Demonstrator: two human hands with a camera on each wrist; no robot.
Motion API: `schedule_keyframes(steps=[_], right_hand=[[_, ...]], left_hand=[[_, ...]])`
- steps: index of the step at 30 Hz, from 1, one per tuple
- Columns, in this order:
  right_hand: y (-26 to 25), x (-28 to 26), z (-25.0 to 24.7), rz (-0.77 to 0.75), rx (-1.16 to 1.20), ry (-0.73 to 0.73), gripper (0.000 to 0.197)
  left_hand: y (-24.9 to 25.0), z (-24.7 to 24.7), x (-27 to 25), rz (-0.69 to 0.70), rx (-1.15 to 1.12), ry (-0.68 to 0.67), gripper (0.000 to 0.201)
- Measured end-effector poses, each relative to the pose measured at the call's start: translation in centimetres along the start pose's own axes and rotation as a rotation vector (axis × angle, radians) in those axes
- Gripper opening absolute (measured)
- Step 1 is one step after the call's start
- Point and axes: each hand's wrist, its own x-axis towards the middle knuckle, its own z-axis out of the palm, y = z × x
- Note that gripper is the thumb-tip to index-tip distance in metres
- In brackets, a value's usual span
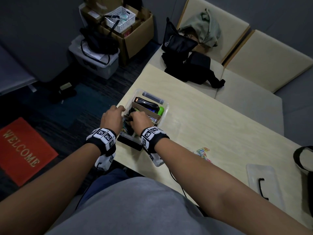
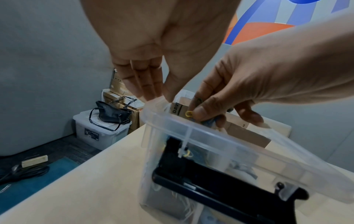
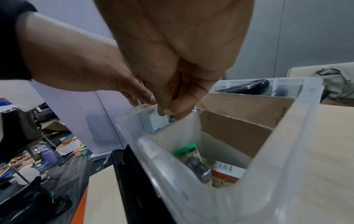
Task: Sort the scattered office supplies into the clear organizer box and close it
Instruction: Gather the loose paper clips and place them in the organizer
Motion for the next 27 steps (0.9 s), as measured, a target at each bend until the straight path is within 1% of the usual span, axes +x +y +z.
schedule_keyframes(steps=[6,8,11,13,16,19,22,24,27], right_hand=[[0.5,-0.4,0.1,-0.035,0.098,0.022,0.023],[0.9,-0.9,-0.1,-0.037,0.182,0.078,0.024],[1.7,-1.4,-0.5,-0.026,0.279,0.2,0.022],[2.6,-1.8,-0.8,-0.022,0.294,0.254,0.021],[4.2,-2.5,-1.2,-0.004,0.27,0.281,0.021],[6.0,-3.3,-1.3,0.003,0.259,0.303,0.026],[8.2,-4.5,-1.6,0.014,0.255,0.337,0.031],[10.0,-5.6,-1.7,0.05,0.231,0.351,0.032],[13.2,-7.6,-1.6,0.12,0.196,0.349,0.033]], left_hand=[[0.0,0.2,-0.1,-0.003,-0.005,0.018,0.033],[0.0,0.2,-0.2,-0.001,0.026,0.018,0.035],[0.4,0.3,-0.3,-0.002,0.086,0.027,0.036],[0.9,0.4,-0.3,-0.016,0.124,0.043,0.037],[2.2,1.0,-0.5,-0.004,0.122,0.082,0.04],[3.9,1.6,-0.5,0.047,0.11,0.098,0.04],[6.1,2.0,-0.5,0.109,0.086,0.081,0.035],[7.8,2.4,-0.5,0.173,0.079,0.081,0.035],[10.6,3.2,-1.1,0.304,0.093,0.082,0.034]])
